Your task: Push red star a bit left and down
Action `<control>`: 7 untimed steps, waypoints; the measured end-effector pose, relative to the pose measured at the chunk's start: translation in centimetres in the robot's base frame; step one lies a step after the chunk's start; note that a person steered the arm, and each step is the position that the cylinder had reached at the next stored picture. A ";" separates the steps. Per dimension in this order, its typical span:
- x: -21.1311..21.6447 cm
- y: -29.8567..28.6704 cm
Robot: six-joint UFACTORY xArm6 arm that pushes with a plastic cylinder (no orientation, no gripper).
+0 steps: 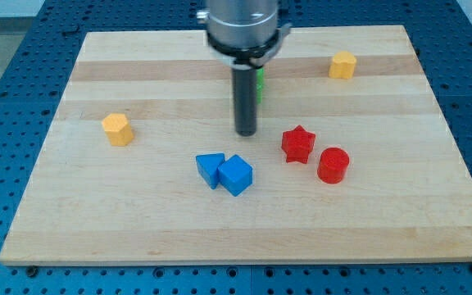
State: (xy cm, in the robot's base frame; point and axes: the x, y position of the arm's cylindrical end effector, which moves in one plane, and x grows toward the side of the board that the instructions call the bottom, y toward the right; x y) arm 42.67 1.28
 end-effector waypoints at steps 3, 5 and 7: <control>0.6 11.4; 1.0 8.1; 3.1 3.6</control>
State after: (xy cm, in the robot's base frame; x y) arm 45.77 4.92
